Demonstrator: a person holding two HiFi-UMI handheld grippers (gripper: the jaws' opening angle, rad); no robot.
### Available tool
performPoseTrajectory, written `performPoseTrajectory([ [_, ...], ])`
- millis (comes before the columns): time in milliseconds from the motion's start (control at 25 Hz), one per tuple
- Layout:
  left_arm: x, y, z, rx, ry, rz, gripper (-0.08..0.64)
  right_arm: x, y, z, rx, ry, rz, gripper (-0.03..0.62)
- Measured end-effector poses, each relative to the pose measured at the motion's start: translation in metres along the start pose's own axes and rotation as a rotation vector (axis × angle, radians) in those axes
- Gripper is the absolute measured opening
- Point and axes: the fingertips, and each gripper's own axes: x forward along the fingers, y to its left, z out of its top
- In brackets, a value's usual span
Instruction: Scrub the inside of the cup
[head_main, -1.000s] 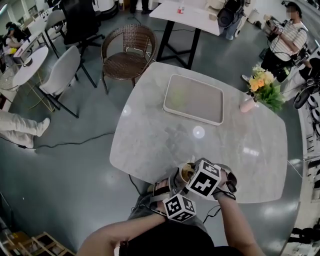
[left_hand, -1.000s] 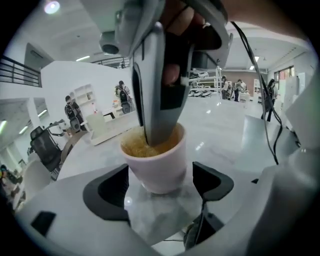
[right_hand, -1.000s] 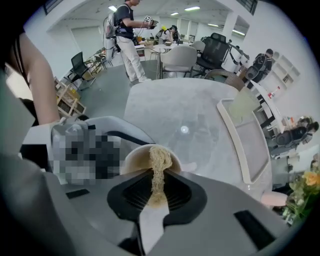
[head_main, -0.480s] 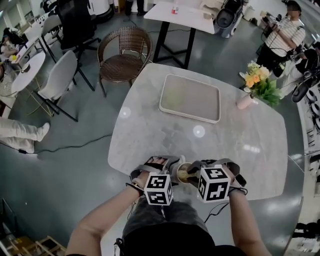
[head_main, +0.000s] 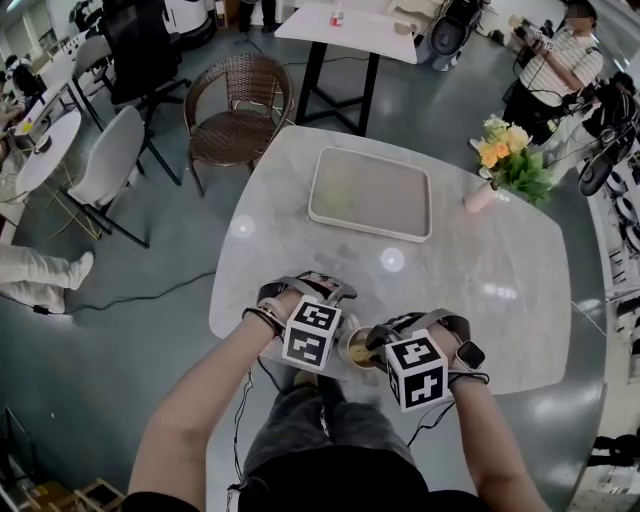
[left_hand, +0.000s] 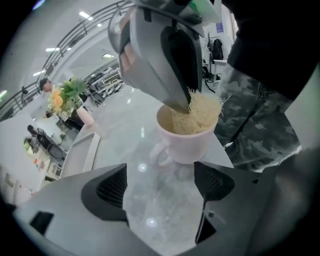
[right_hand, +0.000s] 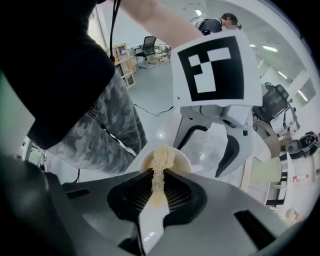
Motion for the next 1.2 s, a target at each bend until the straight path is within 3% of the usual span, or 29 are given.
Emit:
performPoseTrajectory([
  [40,0.001,0.001,0.004,0.031,-0.008,-0.003,0.421,0.000,0.000,0.000,0.001,0.003,-0.002,0.060],
  [80,0.001,0.003,0.008,0.050,-0.018,0.012,0.361,0.001,0.000,-0.001,0.013,0.003,-0.006,0.060],
  [120,0.000,0.006,0.010,0.054,-0.028,0.036,0.178,0.001,-0.002,-0.002,0.042,0.001,-0.014,0.060],
  [160,-0.001,0.008,0.010,0.041,-0.038,0.058,0.092,0.001,-0.005,-0.003,0.087,-0.004,-0.026,0.060],
  [320,-0.006,0.008,0.003,-0.090,-0.055,0.142,0.072,0.001,-0.022,-0.008,0.341,-0.037,-0.091,0.060],
  [440,-0.013,-0.004,-0.002,-0.172,-0.022,0.217,0.072,0.003,-0.027,-0.007,0.437,-0.052,-0.095,0.060],
  [760,-0.026,-0.045,0.005,-0.377,-0.012,0.305,0.074,0.020,-0.022,-0.018,0.277,0.064,-0.085,0.060],
  [880,-0.025,-0.044,0.003,-0.448,0.018,0.362,0.074,0.023,-0.015,-0.016,0.262,0.049,-0.022,0.060],
  [1040,-0.024,-0.044,0.000,-0.445,0.066,0.415,0.074,0.018,-0.003,-0.009,0.275,0.004,0.079,0.060],
  [1200,-0.019,-0.042,0.000,-0.460,0.075,0.424,0.074,-0.003,-0.005,-0.009,0.345,-0.078,0.101,0.060],
])
